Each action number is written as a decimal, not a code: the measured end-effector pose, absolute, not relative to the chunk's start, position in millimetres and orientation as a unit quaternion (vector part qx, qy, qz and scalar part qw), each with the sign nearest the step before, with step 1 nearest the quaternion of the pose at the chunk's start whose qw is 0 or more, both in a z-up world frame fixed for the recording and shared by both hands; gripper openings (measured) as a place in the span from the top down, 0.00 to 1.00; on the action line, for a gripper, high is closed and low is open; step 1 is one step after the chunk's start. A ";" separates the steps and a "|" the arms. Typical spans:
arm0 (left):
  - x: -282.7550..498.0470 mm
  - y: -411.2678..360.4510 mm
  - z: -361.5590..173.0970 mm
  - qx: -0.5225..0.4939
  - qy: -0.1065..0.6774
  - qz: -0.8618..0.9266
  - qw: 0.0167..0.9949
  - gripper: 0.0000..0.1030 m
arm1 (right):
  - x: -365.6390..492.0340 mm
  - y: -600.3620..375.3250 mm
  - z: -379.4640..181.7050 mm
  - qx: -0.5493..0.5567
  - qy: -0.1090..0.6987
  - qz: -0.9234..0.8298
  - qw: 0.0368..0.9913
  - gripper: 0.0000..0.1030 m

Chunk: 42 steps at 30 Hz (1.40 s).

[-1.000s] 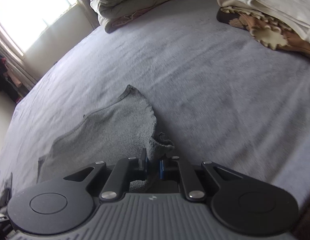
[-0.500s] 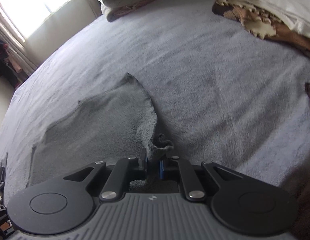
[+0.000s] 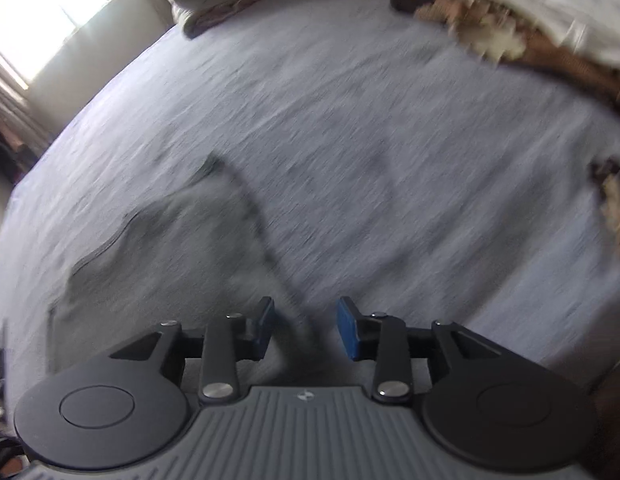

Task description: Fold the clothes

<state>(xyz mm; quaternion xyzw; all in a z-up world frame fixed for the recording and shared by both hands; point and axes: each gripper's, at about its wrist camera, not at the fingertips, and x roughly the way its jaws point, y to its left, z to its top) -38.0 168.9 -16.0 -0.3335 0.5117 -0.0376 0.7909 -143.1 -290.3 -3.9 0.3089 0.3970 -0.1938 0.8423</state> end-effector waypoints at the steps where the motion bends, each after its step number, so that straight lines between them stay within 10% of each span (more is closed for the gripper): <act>1: -40.2 172.9 -12.9 -0.327 0.507 -0.038 0.797 0.52 | -140.6 -296.7 -1.8 0.309 0.397 -0.190 0.843 0.62; 5: -37.8 182.1 -2.9 -0.306 0.484 -0.045 0.819 0.39 | -121.9 -317.4 2.5 0.304 0.403 -0.139 0.852 0.60; 21: 40.2 158.2 -32.4 -0.234 0.449 -0.174 0.844 0.39 | -45.8 -329.7 -24.8 0.241 0.393 0.034 0.887 0.48; 42: 114.2 117.0 -69.5 -0.288 0.422 -0.319 0.798 0.53 | 14.0 -317.0 -47.3 0.291 0.337 0.193 0.874 0.55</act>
